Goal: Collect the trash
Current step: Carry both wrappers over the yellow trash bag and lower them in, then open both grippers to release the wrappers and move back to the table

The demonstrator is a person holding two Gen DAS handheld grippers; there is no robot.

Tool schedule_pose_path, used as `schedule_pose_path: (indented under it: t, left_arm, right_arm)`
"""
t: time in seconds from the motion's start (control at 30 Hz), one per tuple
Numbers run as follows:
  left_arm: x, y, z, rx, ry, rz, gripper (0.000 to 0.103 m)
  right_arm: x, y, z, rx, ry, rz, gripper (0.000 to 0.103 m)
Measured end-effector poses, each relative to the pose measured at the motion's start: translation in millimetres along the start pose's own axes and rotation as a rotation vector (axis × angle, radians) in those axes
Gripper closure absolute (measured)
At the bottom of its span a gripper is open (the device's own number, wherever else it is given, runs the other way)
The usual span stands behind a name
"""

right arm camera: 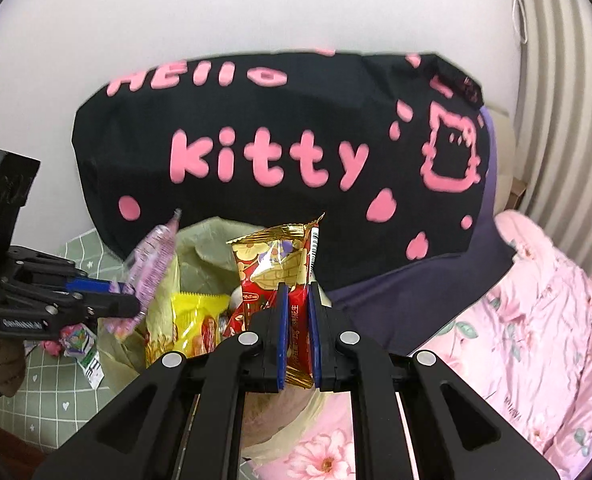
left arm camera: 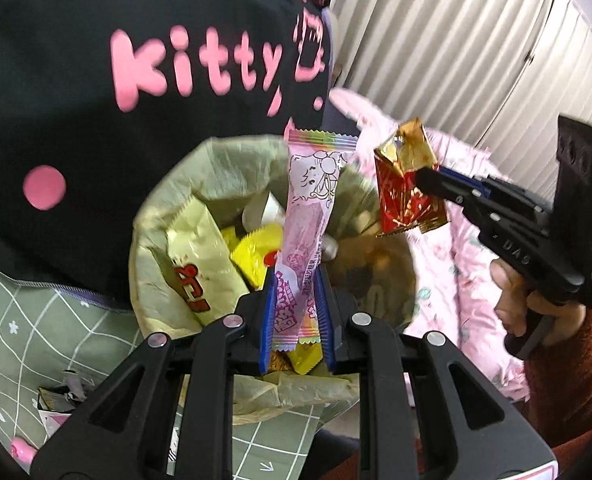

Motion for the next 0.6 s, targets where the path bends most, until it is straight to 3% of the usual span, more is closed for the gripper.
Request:
schedule_pose_path:
  t: [0.13,0.5,0.6]
  left_arm:
    - [-5,17,-6,-0.041,-0.004,0.026,0.085]
    - [-25,21,26,-0.005,-0.054,0.012,0.083]
    - [-27,17,29,0.021,-0.065,-0.002,0.073]
  right_arm:
    - [-5,23,-8,-0.05,-0.012,0.023,0.093]
    - [-18,50,-9,-0.093,-0.021,0.075,0.092]
    - [-19,50,-11,-0.091,-0.03,0.063,0.081]
Point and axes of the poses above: each gripper's, at about its wrist camera, not at the fingertips, and y roughly the way its jaws point, x to its right, z to its top, the point moved 6 cm from there along y, roughly the way its jaws point, and after that the axes turned 8 degrees about y, right-handed, at the moved point
